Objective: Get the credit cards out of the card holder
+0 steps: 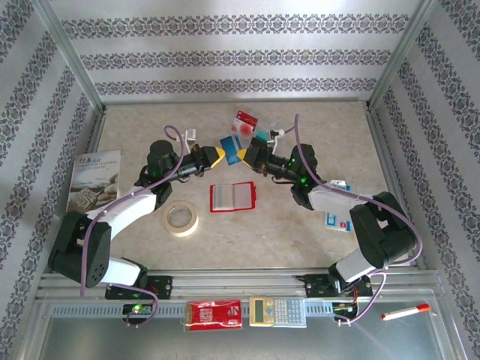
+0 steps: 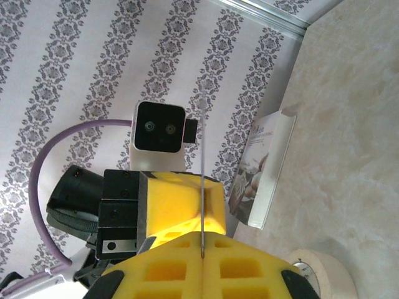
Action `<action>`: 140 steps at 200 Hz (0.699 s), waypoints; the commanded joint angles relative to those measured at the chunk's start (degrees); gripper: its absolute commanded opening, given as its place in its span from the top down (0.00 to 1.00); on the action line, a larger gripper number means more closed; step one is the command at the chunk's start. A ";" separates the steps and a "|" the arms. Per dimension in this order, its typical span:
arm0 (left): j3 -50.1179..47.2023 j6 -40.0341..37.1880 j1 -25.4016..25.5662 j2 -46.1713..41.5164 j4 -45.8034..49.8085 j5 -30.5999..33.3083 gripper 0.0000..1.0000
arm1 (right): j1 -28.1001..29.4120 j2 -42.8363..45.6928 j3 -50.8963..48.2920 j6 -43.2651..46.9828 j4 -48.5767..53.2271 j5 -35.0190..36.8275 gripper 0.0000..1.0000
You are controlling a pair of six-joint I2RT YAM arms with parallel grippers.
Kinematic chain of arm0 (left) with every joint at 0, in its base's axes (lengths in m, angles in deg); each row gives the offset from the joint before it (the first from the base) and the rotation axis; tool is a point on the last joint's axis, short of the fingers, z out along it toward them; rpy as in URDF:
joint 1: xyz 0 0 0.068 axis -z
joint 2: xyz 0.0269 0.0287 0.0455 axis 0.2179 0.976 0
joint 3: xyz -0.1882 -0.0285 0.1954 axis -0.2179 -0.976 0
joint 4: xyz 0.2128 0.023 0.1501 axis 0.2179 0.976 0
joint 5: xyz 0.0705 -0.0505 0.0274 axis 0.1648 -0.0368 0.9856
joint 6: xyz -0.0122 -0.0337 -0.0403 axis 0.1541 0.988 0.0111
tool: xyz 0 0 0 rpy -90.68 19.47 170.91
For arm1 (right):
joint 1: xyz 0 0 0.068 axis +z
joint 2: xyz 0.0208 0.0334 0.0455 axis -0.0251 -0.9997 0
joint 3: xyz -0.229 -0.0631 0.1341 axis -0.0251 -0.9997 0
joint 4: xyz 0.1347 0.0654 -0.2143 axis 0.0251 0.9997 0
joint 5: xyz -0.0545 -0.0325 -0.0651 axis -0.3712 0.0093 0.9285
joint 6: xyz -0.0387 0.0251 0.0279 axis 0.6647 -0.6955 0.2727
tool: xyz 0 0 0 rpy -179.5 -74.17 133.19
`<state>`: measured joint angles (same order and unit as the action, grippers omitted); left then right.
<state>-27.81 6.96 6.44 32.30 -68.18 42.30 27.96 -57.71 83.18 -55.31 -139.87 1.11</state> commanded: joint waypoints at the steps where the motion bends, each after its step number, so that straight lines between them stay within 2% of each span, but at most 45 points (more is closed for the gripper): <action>1: -1.27 0.73 -0.68 -0.57 -3.19 -0.58 0.97 | 0.37 -0.26 1.56 1.55 -2.73 -0.32 1.00; 23: -3.01 0.10 -2.08 -2.28 -0.40 0.95 0.73 | -0.02 0.76 1.20 5.48 2.13 0.64 1.00; 43: -3.83 -3.54 -4.17 -4.98 8.41 3.19 0.54 | -1.22 2.72 1.33 12.96 11.94 2.23 1.00; 69: -2.90 -14.14 -6.35 -9.20 26.59 9.82 0.44 | -2.34 4.69 5.76 26.92 31.37 6.55 1.00; 86: 0.12 -23.59 -6.64 -11.65 42.30 18.45 0.36 | -2.31 4.73 11.55 37.72 43.90 10.43 1.00; 101: 2.50 -29.20 -6.83 -12.44 51.62 24.57 0.27 | -2.13 3.78 16.89 45.45 51.86 13.59 1.00; 123: 4.12 -32.65 -7.16 -13.07 56.75 27.07 0.20 | -2.18 0.77 24.92 53.83 59.27 17.81 1.00; 140: 4.26 -33.54 -7.33 -13.95 57.11 27.17 0.14 | -2.18 -1.78 29.92 56.57 60.62 19.63 1.00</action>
<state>-25.12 -19.20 -0.01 20.12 -21.03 64.69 25.95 -56.40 106.81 -10.65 -88.90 15.23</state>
